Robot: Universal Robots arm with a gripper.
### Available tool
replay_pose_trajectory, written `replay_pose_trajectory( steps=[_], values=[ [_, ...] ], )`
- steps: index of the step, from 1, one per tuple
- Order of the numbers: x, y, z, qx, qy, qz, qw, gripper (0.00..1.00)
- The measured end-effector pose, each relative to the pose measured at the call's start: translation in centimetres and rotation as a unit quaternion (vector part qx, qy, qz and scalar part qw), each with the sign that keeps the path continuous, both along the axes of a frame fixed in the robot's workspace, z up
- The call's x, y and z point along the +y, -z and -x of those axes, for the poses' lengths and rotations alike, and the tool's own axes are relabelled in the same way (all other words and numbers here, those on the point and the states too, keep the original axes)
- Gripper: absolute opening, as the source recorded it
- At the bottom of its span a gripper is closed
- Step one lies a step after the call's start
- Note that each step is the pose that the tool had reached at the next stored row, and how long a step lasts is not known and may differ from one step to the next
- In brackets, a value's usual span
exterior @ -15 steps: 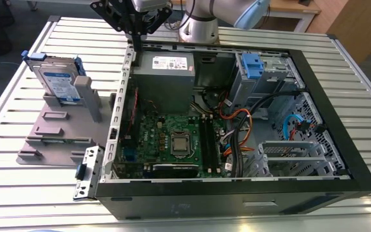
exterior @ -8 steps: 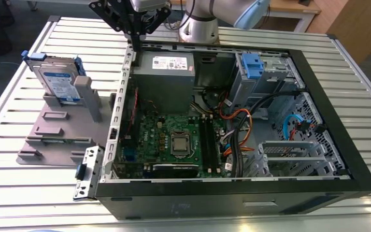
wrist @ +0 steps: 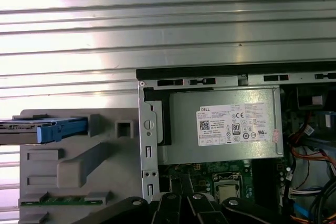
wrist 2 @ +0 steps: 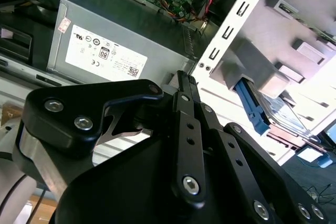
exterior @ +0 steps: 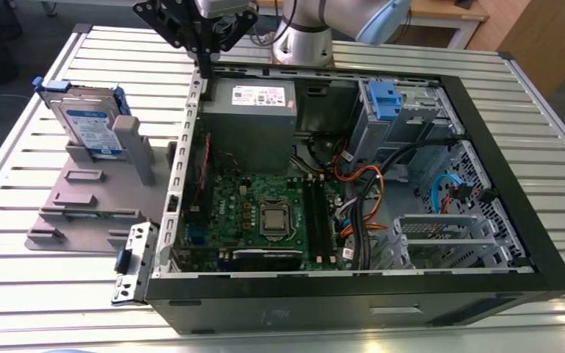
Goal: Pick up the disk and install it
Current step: 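Reach for the disk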
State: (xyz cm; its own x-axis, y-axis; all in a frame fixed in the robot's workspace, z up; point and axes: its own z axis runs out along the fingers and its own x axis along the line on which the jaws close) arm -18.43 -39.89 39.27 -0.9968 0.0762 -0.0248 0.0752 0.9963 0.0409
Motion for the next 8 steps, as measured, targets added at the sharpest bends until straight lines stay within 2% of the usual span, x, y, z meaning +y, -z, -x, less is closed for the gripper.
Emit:
replay_pose_trajectory(
  steps=[8],
  values=[
    [0.00,0.00,0.33,0.0000,0.000,0.0000,1.00000,0.11]
  ],
)
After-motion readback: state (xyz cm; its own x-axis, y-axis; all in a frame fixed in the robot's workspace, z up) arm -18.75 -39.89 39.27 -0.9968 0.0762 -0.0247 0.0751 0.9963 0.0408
